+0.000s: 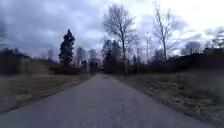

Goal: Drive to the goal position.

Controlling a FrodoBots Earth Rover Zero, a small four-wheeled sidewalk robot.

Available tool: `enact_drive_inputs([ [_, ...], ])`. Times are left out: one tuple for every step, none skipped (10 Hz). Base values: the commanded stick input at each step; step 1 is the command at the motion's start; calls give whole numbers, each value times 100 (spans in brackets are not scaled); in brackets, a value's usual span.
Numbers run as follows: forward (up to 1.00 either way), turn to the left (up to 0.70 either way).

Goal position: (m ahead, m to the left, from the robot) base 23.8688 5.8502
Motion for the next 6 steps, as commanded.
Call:
enact_drive_inputs([
  [50,0],
  [50,0],
  [50,0],
  [50,0],
  [50,0],
  [50,0],
])
